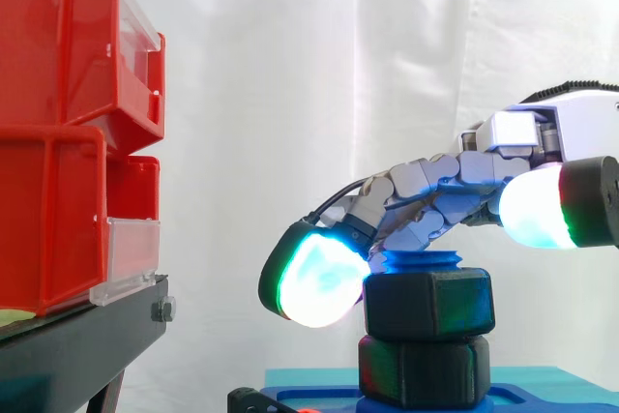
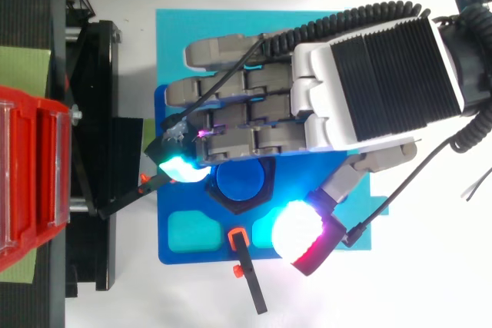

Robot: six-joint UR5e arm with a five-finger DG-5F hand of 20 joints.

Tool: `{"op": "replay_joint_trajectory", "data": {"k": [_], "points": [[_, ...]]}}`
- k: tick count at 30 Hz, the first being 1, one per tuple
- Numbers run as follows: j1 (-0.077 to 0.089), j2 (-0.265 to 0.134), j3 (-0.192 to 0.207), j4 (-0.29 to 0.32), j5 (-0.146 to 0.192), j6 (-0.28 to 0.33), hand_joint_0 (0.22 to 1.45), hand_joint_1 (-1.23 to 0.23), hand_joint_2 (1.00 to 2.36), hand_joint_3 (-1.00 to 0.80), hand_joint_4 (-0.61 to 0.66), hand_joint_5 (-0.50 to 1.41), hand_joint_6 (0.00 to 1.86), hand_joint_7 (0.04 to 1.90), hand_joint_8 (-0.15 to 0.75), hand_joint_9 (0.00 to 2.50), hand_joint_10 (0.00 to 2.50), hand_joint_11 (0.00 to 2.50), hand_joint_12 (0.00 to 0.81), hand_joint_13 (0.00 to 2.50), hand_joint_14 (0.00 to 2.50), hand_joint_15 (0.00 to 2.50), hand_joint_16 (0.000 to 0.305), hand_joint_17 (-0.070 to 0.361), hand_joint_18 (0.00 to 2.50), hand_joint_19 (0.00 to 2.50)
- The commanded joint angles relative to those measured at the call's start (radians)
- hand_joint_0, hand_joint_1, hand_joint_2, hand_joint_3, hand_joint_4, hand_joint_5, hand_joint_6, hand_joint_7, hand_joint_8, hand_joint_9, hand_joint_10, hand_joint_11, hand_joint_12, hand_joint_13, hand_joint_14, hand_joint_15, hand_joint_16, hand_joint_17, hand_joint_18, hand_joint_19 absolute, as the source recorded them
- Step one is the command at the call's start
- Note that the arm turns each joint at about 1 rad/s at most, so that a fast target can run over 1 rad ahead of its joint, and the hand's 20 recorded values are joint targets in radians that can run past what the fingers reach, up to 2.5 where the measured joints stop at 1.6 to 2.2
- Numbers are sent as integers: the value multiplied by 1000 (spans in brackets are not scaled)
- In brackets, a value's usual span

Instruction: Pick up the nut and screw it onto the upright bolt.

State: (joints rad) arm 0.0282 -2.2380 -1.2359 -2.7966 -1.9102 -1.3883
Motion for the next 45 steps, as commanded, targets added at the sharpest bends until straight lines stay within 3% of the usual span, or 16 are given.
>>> {"op": "replay_joint_trajectory", "data": {"k": [1,18,23,28,30,37,45], "points": [[-5,0,-1,-3,0,0,499,-150,1000,-500,273,-93,504,993,250,587,0,0,253,326,0,0,24,55,0,0],[-42,0,-1,-12,-9,0,530,-223,1000,-500,206,-10,506,1465,272,847,0,0,205,547,0,0,13,30,121,0],[-53,0,-1,-14,-13,2,535,-229,1000,-500,201,-10,501,1452,272,902,0,0,192,594,0,0,11,25,178,0],[-64,0,12,-6,-36,3,514,-209,1000,-500,281,-92,504,957,245,753,0,0,228,531,0,0,16,37,117,0],[-65,0,38,-12,-52,5,502,-197,1000,-500,218,-129,503,765,230,669,0,0,246,468,0,0,21,46,53,0],[-56,0,50,9,-58,5,492,-181,1000,-500,205,-154,502,657,225,582,0,0,262,394,0,0,24,55,0,0],[-17,0,50,17,-52,6,489,-166,1000,-500,199,-159,501,643,222,550,0,0,273,356,0,0,26,58,0,0]]}}
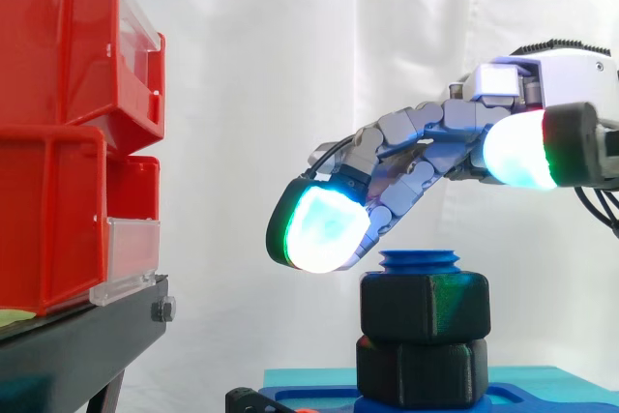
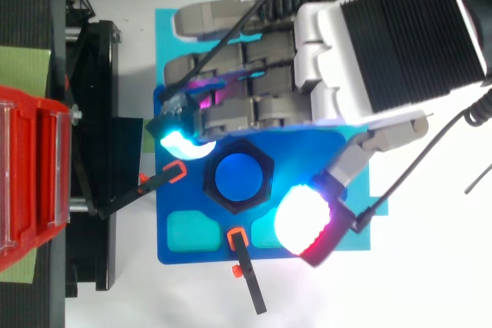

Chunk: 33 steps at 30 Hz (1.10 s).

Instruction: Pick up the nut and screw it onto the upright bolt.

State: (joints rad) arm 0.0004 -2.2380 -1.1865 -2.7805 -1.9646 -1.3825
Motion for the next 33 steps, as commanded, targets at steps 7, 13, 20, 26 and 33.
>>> {"op": "replay_joint_trajectory", "data": {"k": [7,13,20,26,33], "points": [[21,0,-1,-4,6,0,489,-159,1000,-500,210,-149,502,668,228,544,0,0,276,353,0,0,27,60,0,0],[21,0,-1,-7,6,0,489,-155,1000,-500,214,-140,502,702,232,541,0,0,277,351,0,0,27,61,0,0],[12,0,-35,10,13,-1,490,-155,1000,-500,216,-137,502,710,235,539,0,0,277,350,0,0,27,62,0,0],[9,0,-35,7,23,-3,489,-154,1000,-500,223,-126,502,754,238,542,0,0,278,351,0,0,28,62,0,0],[-2,-2,-35,1,26,-12,497,-158,1000,-500,279,-87,504,949,251,616,0,0,267,398,0,0,25,57,0,0]]}}
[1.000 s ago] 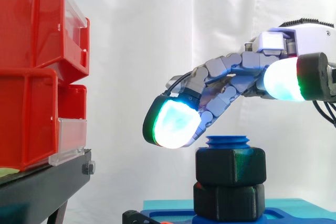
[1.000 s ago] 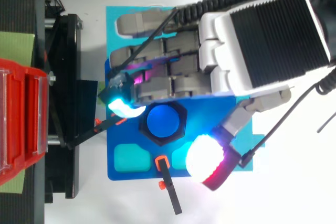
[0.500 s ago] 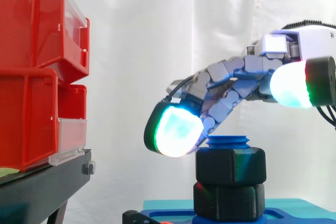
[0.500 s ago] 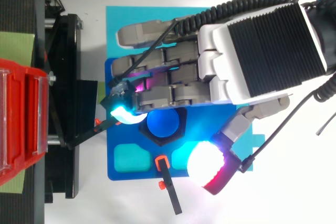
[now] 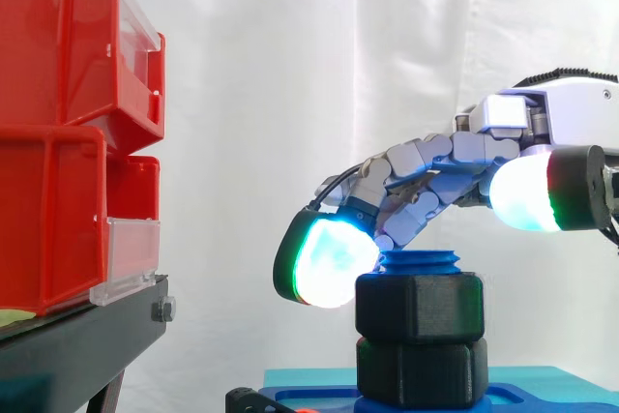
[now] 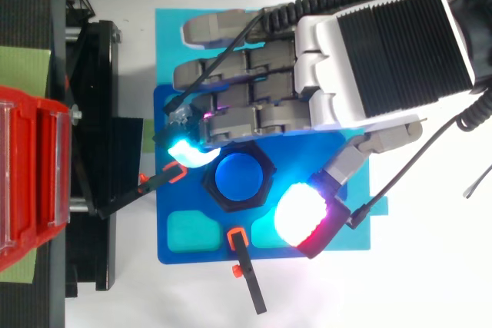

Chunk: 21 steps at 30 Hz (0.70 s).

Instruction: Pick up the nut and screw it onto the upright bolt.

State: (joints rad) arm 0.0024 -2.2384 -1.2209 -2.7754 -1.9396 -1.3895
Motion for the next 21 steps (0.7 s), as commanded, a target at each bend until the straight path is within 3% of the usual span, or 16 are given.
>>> {"op": "replay_joint_trajectory", "data": {"k": [1,6,21], "points": [[-4,-1,0,-6,1,-6,498,-159,1000,-500,279,-87,504,960,253,630,0,0,266,400,0,0,25,56,0,0],[-13,-1,0,-20,1,-11,511,-172,1000,-500,240,-56,504,1146,258,715,0,0,253,475,0,0,22,49,64,0],[-41,0,0,-27,-4,-13,539,-209,1000,-500,200,9,500,1473,274,970,0,0,204,669,0,0,15,33,268,0]]}}
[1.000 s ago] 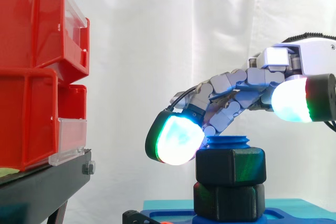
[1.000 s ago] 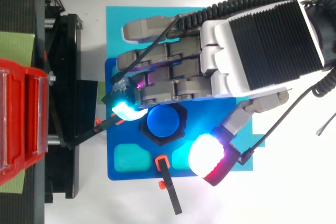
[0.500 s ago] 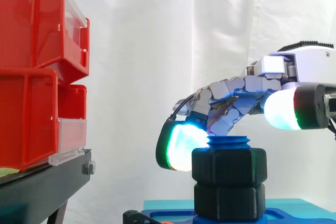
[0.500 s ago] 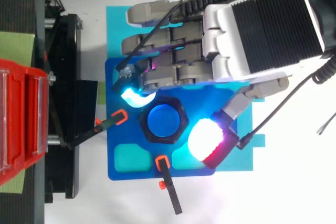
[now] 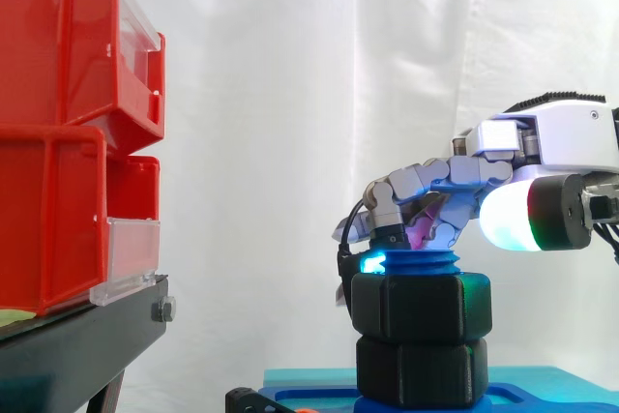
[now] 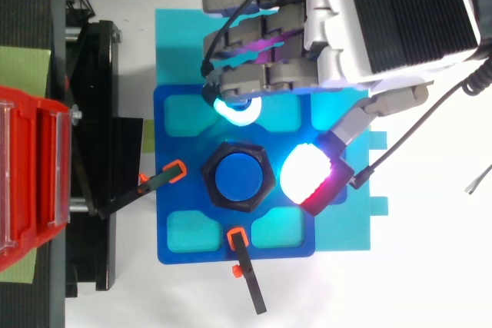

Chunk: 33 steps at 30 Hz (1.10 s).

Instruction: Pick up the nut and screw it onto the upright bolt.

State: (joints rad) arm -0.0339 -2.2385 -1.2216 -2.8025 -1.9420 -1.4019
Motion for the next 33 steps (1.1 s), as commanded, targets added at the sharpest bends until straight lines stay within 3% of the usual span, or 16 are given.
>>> {"op": "replay_joint_trajectory", "data": {"k": [1,4,9,12,18,22,29,33], "points": [[-6,0,1,-2,-2,0,539,-210,1000,-500,201,10,500,1485,274,971,0,0,204,671,0,0,14,33,272,0],[-8,0,-1,-2,-3,0,539,-206,1000,-500,193,-18,503,1353,271,956,0,0,209,666,0,0,15,33,271,0],[-11,0,1,1,-5,3,518,-196,1000,-500,239,-95,503,839,238,790,0,0,236,569,0,0,19,43,180,0],[-14,0,16,5,-18,4,500,-177,1000,-500,209,-135,502,711,230,691,0,0,261,493,0,0,23,52,106,0],[-4,0,71,-12,-45,6,489,-138,1000,-500,198,-152,502,664,223,573,0,0,281,360,0,0,28,63,0,0],[5,0,70,-8,-41,6,488,-116,1000,-500,209,-141,502,668,223,548,0,0,290,305,0,0,30,68,0,0],[43,0,47,0,-34,6,486,-93,1000,-500,211,-128,502,689,223,520,0,0,300,268,0,0,31,71,0,0],[54,0,33,23,-25,12,487,-88,1000,-500,212,-121,502,713,225,519,0,0,301,265,0,0,31,71,0,0]]}}
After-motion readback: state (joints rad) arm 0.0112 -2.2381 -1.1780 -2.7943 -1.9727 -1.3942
